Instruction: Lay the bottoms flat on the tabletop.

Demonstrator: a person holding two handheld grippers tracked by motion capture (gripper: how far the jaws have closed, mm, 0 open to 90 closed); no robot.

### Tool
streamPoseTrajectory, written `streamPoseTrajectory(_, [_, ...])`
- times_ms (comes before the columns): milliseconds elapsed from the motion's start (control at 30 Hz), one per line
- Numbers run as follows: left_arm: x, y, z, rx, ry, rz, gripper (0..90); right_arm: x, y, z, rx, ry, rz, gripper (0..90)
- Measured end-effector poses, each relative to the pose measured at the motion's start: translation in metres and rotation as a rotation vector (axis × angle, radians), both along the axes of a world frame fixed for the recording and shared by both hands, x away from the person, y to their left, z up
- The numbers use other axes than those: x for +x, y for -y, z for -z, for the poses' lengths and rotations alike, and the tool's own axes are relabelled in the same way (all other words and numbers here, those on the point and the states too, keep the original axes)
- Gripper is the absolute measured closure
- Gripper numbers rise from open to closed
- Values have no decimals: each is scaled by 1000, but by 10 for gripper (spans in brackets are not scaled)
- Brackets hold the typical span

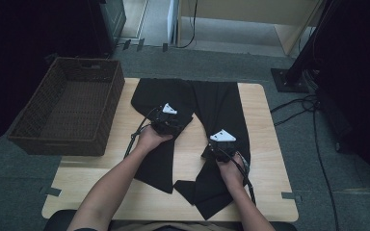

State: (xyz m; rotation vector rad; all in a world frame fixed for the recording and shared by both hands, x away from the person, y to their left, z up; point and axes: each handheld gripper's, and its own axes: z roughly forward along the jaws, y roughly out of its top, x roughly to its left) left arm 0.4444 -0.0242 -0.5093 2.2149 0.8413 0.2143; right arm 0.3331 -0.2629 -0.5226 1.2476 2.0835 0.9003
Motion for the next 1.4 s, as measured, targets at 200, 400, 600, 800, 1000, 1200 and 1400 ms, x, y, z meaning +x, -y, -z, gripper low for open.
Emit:
streamPoseTrajectory(200, [-9, -8, 4, 5, 62, -17, 608, 0, -2, 0, -10, 5, -3, 878])
streamPoseTrajectory(400, [-21, -24, 6, -20, 35, -21, 870, -2, -4, 0, 37, -20, -12, 886])
streamPoseTrajectory(600, [-63, -38, 5, -17, 25, 63, 900, 0, -5, -1, 106, -53, -18, 885])
streamPoseTrajectory(800, [-95, -53, 7, -74, -22, 60, 900, 1, -13, -2, 100, -60, -40, 886])
streamPoseTrajectory(1000, [-106, -61, -2, -101, -49, 43, 810, -6, -28, -3, 95, -78, -113, 891])
streamPoseTrajectory(1200, [-78, -61, -30, -150, -1, -9, 672, -21, -39, -4, 75, -78, -164, 891])
streamPoseTrajectory(1400, [-39, -53, -37, -135, 25, -45, 618, -22, -39, -4, 87, -83, -167, 889])
